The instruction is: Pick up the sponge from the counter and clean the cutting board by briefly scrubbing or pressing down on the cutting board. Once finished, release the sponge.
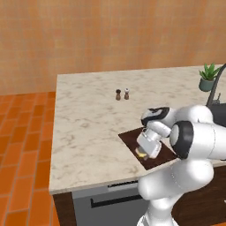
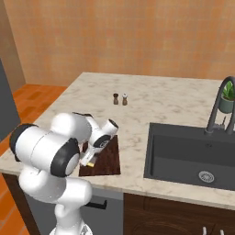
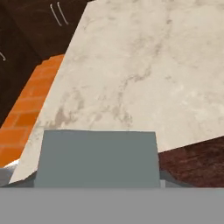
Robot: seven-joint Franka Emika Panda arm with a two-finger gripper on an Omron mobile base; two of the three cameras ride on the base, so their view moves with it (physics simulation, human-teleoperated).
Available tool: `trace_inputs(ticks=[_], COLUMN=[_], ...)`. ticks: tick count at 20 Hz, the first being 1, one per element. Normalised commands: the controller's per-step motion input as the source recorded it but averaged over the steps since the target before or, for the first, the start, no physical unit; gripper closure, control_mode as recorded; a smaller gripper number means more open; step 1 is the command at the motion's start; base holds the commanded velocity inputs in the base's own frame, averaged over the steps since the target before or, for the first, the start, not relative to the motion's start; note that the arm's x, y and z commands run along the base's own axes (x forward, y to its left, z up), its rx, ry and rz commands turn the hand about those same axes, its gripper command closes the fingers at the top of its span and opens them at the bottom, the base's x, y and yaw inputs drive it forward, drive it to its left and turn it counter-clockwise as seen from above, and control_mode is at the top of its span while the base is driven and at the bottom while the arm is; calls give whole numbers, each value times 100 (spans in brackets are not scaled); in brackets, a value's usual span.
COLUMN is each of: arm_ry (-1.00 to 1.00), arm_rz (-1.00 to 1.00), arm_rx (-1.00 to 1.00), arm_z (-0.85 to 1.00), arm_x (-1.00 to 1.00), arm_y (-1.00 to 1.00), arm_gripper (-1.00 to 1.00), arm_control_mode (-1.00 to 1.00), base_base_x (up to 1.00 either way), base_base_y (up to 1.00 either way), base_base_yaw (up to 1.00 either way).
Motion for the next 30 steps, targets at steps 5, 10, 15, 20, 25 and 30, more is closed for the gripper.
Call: trace_inputs(ticks=[5, 10, 15, 20, 25, 30], arm_ry=[-2, -1, 0, 0, 0, 0], arm_rz=[0, 0, 0, 1, 0, -8], arm_rx=[-37, -28, 1, 3, 0, -1], arm_z=[29, 15, -2, 0, 16, 91], arm_x=[20, 10, 61, 96, 40, -42], arm_y=[100, 86, 37, 5, 0, -5], arm_gripper=[100, 100, -100, -100, -100, -100], arm_control_mode=[-100, -100, -100, -100, -100, -100], base_base_x=[0, 0, 0, 0, 0, 0], base_base_y=[0, 0, 0, 0, 0, 0], base_base_yaw=[0, 0, 0, 0, 0, 0])
